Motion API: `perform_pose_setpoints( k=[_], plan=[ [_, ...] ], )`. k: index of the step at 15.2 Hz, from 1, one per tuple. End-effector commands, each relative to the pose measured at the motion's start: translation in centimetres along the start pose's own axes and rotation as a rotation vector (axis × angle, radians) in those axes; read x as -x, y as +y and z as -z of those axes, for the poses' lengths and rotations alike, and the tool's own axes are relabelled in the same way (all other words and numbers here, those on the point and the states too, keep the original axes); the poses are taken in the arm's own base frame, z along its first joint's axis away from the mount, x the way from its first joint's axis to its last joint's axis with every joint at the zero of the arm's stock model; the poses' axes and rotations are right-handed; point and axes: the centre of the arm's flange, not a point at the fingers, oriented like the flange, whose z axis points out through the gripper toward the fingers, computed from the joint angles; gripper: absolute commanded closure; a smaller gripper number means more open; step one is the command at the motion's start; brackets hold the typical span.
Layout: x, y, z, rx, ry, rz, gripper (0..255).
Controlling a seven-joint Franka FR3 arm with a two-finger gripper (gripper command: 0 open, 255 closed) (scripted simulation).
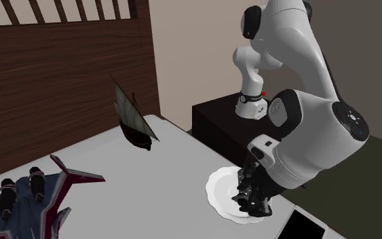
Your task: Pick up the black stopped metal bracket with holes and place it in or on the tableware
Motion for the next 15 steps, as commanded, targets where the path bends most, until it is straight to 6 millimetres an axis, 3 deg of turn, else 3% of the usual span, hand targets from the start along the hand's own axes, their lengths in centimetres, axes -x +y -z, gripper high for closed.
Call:
perform_pose_setpoints(
  k=[1,5,9,15],
  plan=[
    [0.1,0.0,-0.3,0.004,-0.001,0.001,0],
    [0.0,0.1,-0.2,0.004,-0.001,0.001,0],
    [0.0,0.0,4.8,0.004,-0.001,0.001,0],
    [0.0,0.0,4.8,0.004,-0.001,0.001,0]
  ],
)
